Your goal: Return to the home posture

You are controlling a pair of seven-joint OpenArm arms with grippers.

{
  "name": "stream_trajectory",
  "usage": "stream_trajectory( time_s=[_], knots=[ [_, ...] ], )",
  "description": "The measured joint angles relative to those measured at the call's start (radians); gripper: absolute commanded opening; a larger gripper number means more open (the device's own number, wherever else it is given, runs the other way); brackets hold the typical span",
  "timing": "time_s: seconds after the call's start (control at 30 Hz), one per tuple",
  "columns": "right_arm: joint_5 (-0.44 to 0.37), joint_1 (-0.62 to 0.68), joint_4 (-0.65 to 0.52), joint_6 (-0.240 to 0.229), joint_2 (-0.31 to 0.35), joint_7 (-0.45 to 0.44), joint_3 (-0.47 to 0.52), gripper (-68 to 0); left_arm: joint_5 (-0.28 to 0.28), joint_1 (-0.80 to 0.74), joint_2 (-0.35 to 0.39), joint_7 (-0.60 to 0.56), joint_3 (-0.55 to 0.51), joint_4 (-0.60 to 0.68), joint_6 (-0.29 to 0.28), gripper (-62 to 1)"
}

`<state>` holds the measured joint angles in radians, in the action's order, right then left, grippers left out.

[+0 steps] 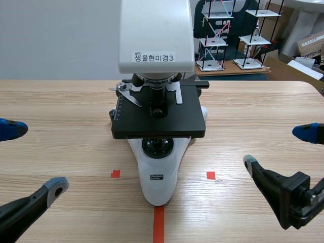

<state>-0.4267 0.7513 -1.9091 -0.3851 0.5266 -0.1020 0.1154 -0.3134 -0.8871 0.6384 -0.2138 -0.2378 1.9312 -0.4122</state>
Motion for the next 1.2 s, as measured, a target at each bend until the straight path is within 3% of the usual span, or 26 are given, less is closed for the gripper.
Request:
stream_trajectory(
  time_s=[1.2],
  knots=[
    [0.000, 0.000, 0.000, 0.000, 0.000, 0.000, 0.000, 0.4, 0.006, 0.001, -0.018, 0.000, 0.002, 0.006, 0.000, 1.4]
  ],
)
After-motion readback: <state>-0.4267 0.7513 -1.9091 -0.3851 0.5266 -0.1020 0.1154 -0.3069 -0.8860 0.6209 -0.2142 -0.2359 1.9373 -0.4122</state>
